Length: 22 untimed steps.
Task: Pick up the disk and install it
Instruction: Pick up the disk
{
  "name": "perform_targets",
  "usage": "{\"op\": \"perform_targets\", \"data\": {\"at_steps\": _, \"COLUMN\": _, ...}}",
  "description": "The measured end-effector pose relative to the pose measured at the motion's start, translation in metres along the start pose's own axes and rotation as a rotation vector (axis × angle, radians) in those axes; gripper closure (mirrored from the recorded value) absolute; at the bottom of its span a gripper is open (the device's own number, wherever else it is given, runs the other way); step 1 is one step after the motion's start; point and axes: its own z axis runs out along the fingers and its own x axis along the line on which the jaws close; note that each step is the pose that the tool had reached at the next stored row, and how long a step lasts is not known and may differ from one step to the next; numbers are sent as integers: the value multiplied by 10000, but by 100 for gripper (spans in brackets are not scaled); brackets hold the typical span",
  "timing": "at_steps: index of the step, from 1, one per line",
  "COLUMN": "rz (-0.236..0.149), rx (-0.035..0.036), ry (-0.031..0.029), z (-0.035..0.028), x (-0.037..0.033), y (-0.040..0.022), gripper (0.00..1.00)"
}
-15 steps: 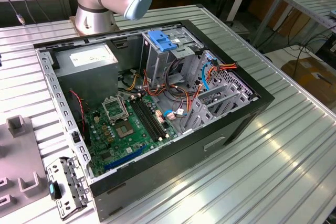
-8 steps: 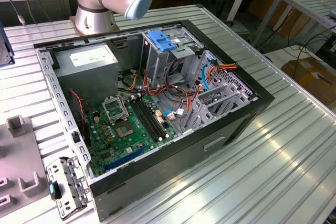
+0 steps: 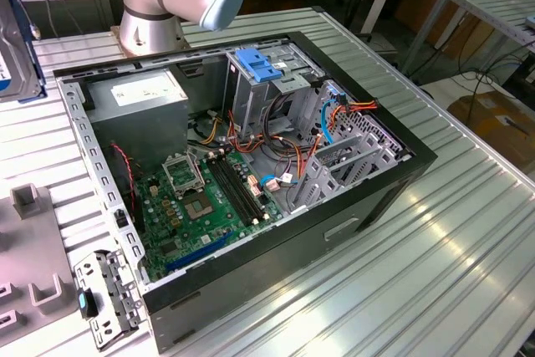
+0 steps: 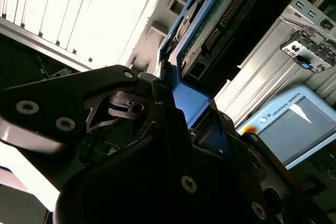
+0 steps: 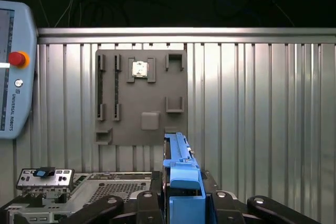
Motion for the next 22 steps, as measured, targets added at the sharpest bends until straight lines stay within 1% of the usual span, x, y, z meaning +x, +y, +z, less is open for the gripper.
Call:
{"op": "perform_targets", "data": {"at_steps": 3, "rz": 1, "rx": -2, "ry": 0, "z": 0, "x": -1, "y": -73, "gripper": 63}}
{"op": "perform_targets", "data": {"at_steps": 12, "rz": 0, "rx": -7, "ry": 1, "z": -1, "x": -3, "y": -254, "gripper": 63}}
{"op": "perform_targets", "data": {"at_steps": 20, "rz": 1, "rx": -13, "ry": 0, "z": -2, "x": -5, "y": -437, "gripper": 63}}
{"op": "perform_targets", "data": {"at_steps": 21, "rz": 0, "rx": -14, "ry": 1, "z": -2, "x": -6, "y": -481, "gripper": 63}}
{"op": "perform_targets", "data": {"at_steps": 22, "rz": 0, "rx": -14, "ry": 0, "z": -2, "x": -6, "y": -498, "gripper": 63}}
